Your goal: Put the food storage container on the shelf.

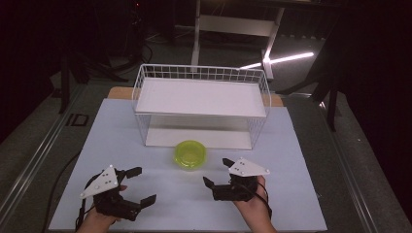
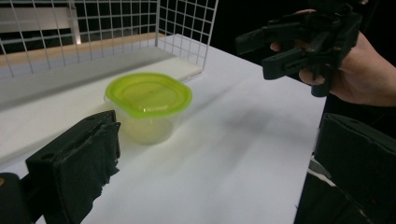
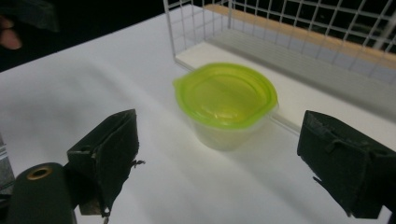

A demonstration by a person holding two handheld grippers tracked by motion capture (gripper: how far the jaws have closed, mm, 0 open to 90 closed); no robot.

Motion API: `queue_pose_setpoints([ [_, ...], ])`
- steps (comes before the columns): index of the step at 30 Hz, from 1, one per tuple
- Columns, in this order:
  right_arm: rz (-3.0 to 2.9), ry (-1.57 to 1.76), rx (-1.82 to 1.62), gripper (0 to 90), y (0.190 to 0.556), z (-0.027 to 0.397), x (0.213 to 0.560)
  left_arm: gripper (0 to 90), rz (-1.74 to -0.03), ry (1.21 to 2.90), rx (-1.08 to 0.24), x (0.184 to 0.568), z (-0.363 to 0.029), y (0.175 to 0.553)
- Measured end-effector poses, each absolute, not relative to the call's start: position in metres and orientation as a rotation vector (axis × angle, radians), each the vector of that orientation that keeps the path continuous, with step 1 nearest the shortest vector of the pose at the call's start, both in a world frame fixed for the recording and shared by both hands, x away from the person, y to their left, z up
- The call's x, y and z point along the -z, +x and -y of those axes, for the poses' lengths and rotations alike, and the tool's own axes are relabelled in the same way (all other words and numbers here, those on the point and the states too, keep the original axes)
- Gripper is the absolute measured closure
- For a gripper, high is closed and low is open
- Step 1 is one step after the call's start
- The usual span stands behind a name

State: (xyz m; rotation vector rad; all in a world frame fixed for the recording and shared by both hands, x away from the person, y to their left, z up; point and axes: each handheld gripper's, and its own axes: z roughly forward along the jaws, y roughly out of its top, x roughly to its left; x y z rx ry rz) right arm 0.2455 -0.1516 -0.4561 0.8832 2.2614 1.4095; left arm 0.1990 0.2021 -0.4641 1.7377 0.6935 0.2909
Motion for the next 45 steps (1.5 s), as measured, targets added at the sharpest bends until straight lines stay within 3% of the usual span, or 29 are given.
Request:
queue_pose_setpoints([
  [9,-2.221,0.86,-1.383,20.8,0.266,0.148,0.447,1.1,-0.696,1.714,-0.297,0.449,-0.189,0.228],
  [11,-2.178,0.866,-1.435,27.1,0.273,0.149,0.445,1.2,-0.71,1.709,-0.286,0.45,-0.186,0.238],
  [19,-2.176,0.923,-1.427,25.5,0.288,0.148,0.445,1.2,-0.747,1.731,-0.276,0.453,-0.174,0.26],
  [26,-2.186,0.968,-1.428,14.7,0.299,0.149,0.443,1.2,-0.802,1.768,-0.261,0.455,-0.158,0.285],
  [30,-2.206,1.036,-1.385,17.7,0.305,0.149,0.445,1.2,-0.825,1.762,-0.244,0.457,-0.154,0.294],
  [38,-2.228,1.262,-1.416,13.5,0.322,0.142,0.456,1.2,-0.985,1.799,-0.208,0.47,-0.141,0.311],
  [41,-2.24,1.415,-1.423,26.3,0.331,0.138,0.465,7.4,-1.106,1.808,-0.179,0.478,-0.14,0.321],
  [45,-2.258,1.46,-1.347,29.0,0.333,0.132,0.47,8.8,-1.102,1.807,-0.121,0.481,-0.144,0.327],
])
